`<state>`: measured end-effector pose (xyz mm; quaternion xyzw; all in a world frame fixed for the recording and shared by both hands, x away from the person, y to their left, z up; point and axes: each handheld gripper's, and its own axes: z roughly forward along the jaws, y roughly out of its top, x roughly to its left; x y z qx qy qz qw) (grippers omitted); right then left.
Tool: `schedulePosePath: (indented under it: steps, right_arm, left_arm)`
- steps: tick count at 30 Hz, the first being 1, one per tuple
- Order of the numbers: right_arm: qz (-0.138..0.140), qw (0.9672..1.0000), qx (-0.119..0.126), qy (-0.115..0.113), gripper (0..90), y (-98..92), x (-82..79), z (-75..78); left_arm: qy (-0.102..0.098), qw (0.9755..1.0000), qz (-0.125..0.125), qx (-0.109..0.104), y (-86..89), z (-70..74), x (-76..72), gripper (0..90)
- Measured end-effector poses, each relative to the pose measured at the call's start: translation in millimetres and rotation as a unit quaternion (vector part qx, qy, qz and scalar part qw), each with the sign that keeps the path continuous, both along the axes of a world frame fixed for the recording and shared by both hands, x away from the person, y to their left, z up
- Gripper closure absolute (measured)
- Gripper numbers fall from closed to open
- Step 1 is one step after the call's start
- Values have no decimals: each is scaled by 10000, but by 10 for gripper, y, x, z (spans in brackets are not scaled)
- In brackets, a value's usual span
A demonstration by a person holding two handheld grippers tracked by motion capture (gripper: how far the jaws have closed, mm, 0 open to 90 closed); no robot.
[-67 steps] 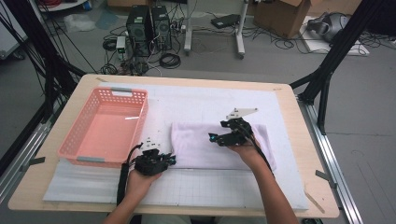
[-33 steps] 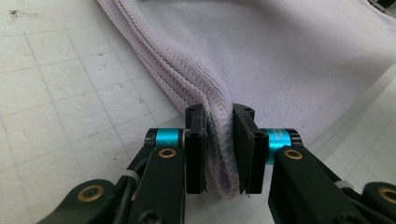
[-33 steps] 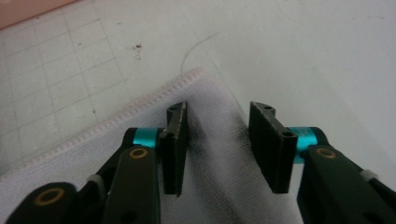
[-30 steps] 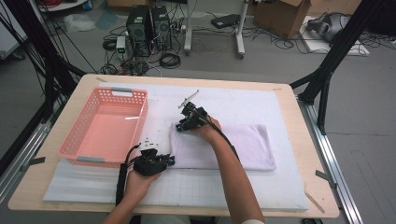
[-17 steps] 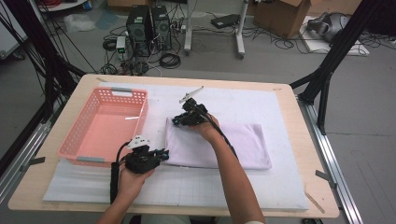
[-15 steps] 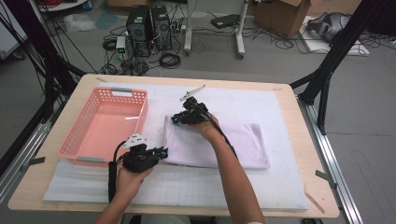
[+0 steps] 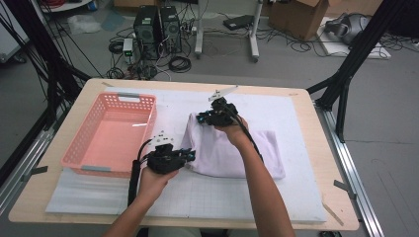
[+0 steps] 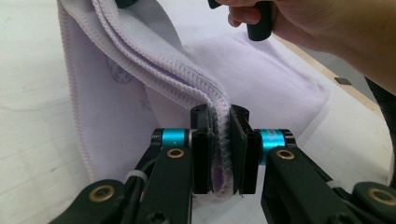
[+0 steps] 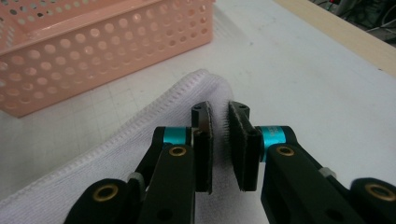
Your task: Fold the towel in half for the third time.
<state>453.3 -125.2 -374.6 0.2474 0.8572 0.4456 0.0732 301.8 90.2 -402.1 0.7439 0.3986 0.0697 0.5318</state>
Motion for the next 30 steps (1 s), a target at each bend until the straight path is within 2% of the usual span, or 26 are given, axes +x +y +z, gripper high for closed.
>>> schedulePosePath:
  steps: [9, 13, 14, 16, 22, 24, 25, 30]
  right_arm:
    - [-215, 9996, 164, -90, 806, -394, -98, 60]
    - [-315, 9992, 176, -152, 806, -601, -150, 69]
    - [-347, 9991, 174, -154, 806, -655, -161, 70]
    - [-424, 9988, 198, -169, 806, -759, -179, 65]
    - [-669, 9976, 90, -173, 805, -1027, -216, 3]
    - [-783, 9967, 44, -186, 803, -1109, -227, -31]
    - [-805, 9966, 26, -187, 802, -1151, -230, -52]
    - [-992, 9948, -96, -192, 803, -1329, -247, -144]
  left_arm:
    - [49, 9997, -223, -12, -306, 24, 39, 797]
    - [65, 9993, -373, 58, -526, 20, 62, 793]
    - [65, 9993, -373, 58, -526, 20, 62, 793]
    - [87, 9990, -439, 94, -670, 3, 82, 791]
    - [133, 9985, -501, 201, -955, -53, 124, 785]
    - [132, 9984, -509, 218, -1001, -63, 130, 784]
    - [127, 9983, -523, 222, -1089, -86, 138, 783]
    - [164, 9985, -482, 188, -1254, -141, 161, 748]
